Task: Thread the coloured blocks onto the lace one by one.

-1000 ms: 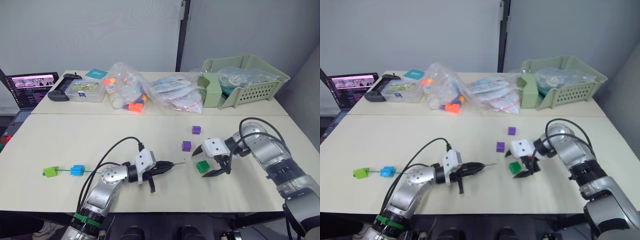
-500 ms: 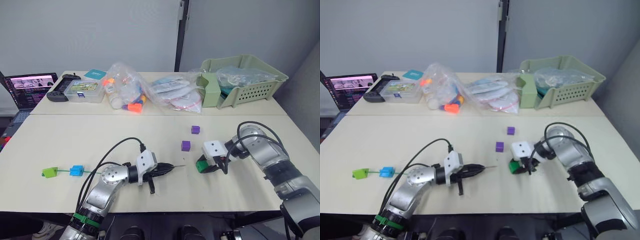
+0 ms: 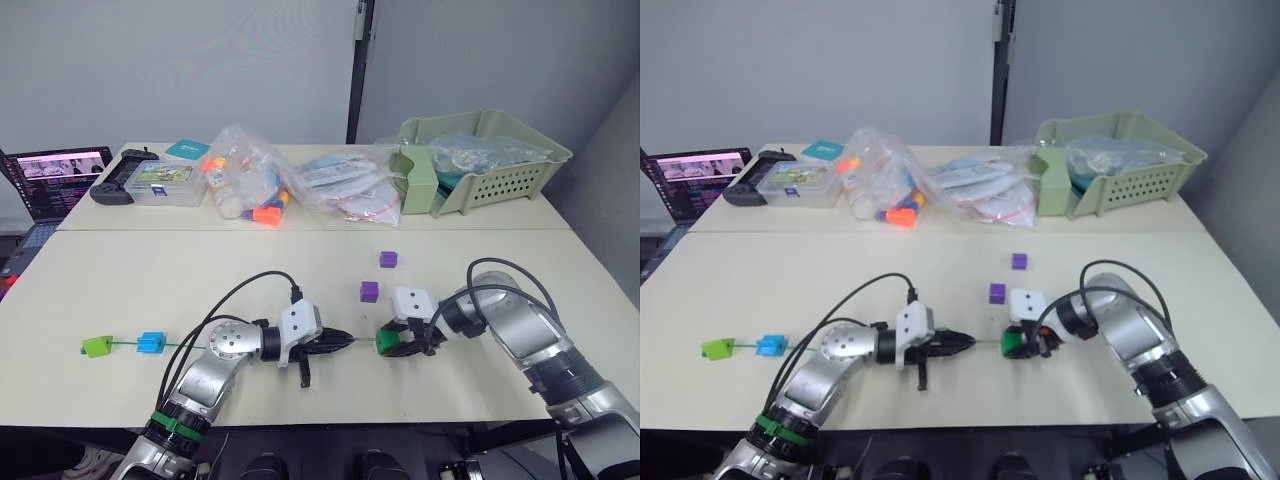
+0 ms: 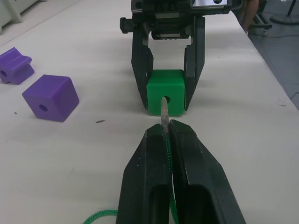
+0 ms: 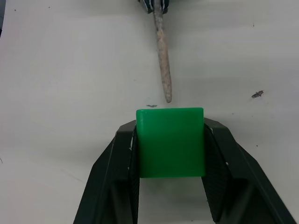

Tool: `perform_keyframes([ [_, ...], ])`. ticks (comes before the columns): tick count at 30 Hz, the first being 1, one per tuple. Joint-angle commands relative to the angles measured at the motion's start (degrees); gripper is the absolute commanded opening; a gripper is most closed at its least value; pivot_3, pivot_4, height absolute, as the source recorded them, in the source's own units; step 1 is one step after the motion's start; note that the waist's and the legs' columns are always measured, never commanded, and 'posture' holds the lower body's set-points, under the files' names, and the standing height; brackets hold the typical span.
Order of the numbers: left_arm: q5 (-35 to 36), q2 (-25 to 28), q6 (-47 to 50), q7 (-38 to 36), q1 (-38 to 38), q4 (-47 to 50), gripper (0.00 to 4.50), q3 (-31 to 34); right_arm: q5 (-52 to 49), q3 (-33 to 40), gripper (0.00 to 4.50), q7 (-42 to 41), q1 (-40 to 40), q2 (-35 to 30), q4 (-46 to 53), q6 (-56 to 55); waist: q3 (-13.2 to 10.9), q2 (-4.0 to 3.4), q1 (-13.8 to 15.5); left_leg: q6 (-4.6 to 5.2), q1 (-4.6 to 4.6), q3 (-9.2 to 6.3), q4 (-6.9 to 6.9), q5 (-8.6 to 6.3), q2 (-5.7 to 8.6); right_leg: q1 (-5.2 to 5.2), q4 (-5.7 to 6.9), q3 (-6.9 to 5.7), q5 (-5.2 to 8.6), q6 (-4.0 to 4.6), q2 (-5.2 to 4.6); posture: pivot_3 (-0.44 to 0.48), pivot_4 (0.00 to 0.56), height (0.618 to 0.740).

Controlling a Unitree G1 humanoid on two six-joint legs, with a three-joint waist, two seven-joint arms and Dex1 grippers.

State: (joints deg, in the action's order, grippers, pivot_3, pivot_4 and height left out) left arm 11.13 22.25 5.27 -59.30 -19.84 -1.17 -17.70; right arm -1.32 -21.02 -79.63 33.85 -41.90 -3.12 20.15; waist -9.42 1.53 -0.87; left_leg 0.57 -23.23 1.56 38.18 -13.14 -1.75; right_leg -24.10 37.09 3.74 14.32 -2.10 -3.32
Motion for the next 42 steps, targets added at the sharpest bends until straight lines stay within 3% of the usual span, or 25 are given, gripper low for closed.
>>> perform_keyframes([
  [1,-0.1,-0.4,-0.1,-0.2,-0.6,0.1,0.0,-0.4,0.0,-0.2,1.19,0.6,-0.6,-0.1,1.1,1.3,0.0,0.0,0.0,0.0,0.0,0.0,0.0,0.0,0.0,0.0,0.0,0.0,0.0,0.0,0.01,0.0,0.15,0.74],
  [13,-2.3,-3.0,-4.6,0.8,-3.0,-5.2,0.0,-1.0,-0.4,-0.1,1.19,0.4,-1.0,-0.6,2.5,2.0,0.0,0.0,0.1,0.0,-0.01,0.0,0.07,0.0,0.0,0.03,0.0,0.0,0.0,-0.01,0.01,0.0,0.15,0.74],
  [31,-5.4,-13.2,-9.6,-1.1,-13.2,-20.9,0.0,-4.6,-0.6,-0.2,1.19,1.0,-1.7,-1.4,4.6,4.2,0.0,0.0,0.4,0.0,-0.07,-0.01,0.2,0.0,0.05,0.07,-0.01,0.0,-0.04,-0.08,0.0,0.0,0.15,0.74],
  [34,-4.9,-13.4,-8.2,-0.9,-12.9,-20.1,1.0,-3.8,-0.7,-0.2,1.19,1.2,-1.8,-1.3,4.9,4.7,0.0,0.0,0.5,0.0,-0.12,-0.01,0.31,0.0,0.06,0.08,-0.01,0.0,-0.07,-0.14,-0.02,0.0,0.15,0.74],
  [39,-7.6,-9.3,-7.9,-1.9,-11.7,-16.9,2.63,-4.6,-0.8,-0.3,1.19,1.2,-2.2,-1.3,5.1,4.9,0.0,0.0,0.3,0.01,-0.16,-0.02,0.34,-0.01,0.05,0.04,0.0,0.0,-0.08,-0.15,0.0,0.0,0.15,0.74],
  [42,-8.5,-6.3,-6.8,-2.9,-10.7,-14.3,2.65,-5.1,-0.8,-0.6,1.19,1.2,-2.3,-1.1,4.7,4.7,0.0,0.0,0.2,0.01,-0.15,-0.03,0.33,-0.01,0.04,0.04,0.0,0.0,-0.08,-0.15,0.0,0.0,0.15,0.74],
])
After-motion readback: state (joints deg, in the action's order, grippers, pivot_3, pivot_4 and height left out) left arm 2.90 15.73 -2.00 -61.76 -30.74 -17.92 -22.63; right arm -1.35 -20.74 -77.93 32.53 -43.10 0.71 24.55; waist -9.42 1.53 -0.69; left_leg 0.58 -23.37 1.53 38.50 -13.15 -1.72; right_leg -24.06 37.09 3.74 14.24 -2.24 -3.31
